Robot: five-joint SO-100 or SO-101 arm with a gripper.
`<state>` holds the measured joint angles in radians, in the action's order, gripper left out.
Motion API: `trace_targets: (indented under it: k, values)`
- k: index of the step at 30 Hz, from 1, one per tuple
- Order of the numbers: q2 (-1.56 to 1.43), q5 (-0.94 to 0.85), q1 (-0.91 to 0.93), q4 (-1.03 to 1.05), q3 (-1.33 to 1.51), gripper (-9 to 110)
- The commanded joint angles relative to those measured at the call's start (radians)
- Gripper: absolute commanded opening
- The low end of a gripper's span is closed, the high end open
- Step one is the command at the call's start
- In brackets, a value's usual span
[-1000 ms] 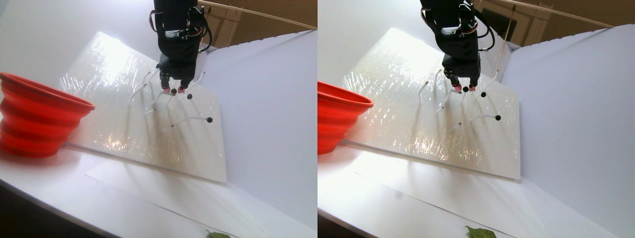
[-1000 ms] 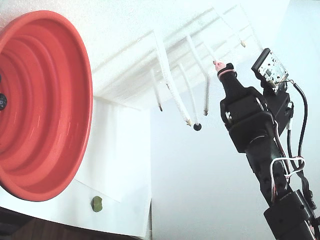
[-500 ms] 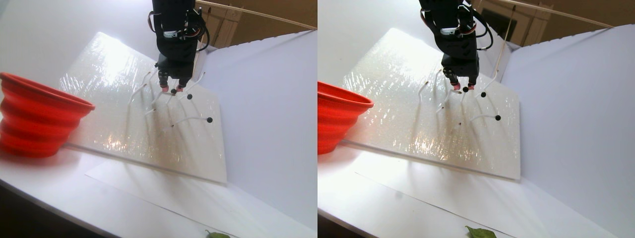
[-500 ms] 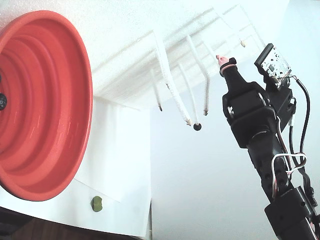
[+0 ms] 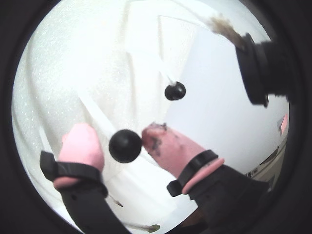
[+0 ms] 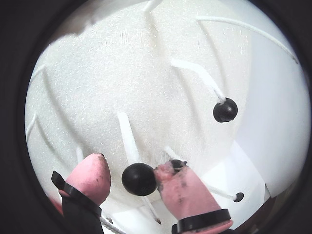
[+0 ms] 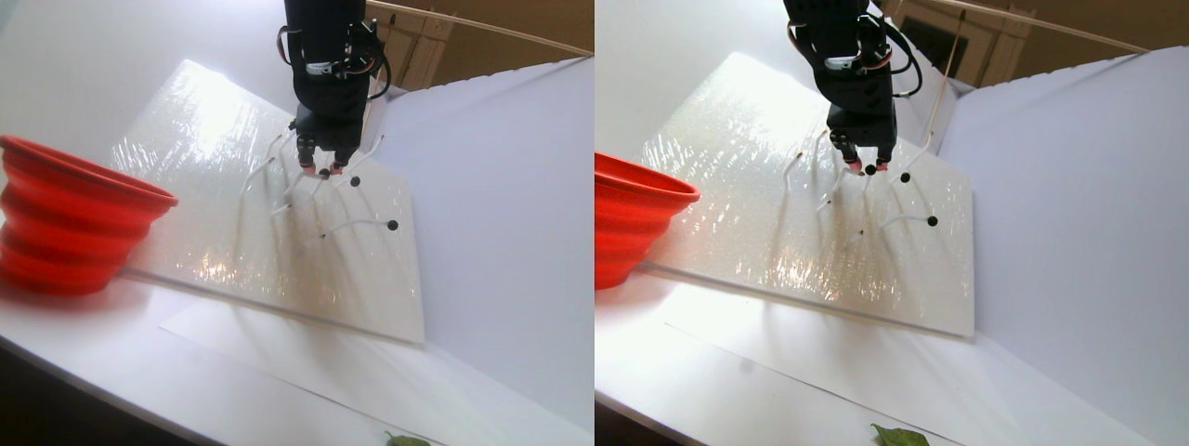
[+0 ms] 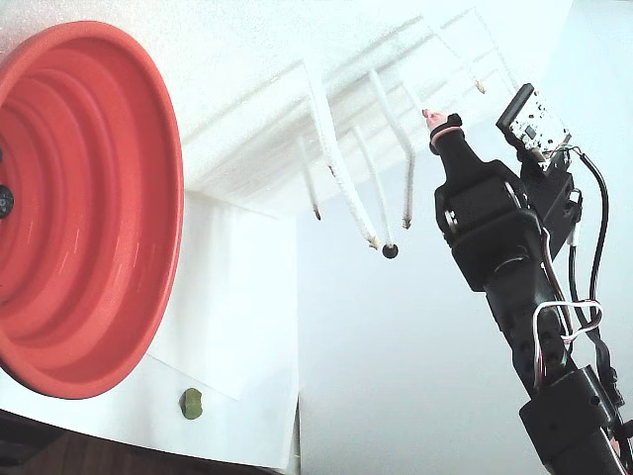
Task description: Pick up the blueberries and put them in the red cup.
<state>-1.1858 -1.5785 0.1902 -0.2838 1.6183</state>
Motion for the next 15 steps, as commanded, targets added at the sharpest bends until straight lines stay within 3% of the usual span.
trace_targets:
  k: [1, 15]
  values:
    - [-0.023, -0.009, 0.058, -0.041, -0.101, 17]
    - [-0.009, -0.008, 0.057, -0.052, -0.104, 16]
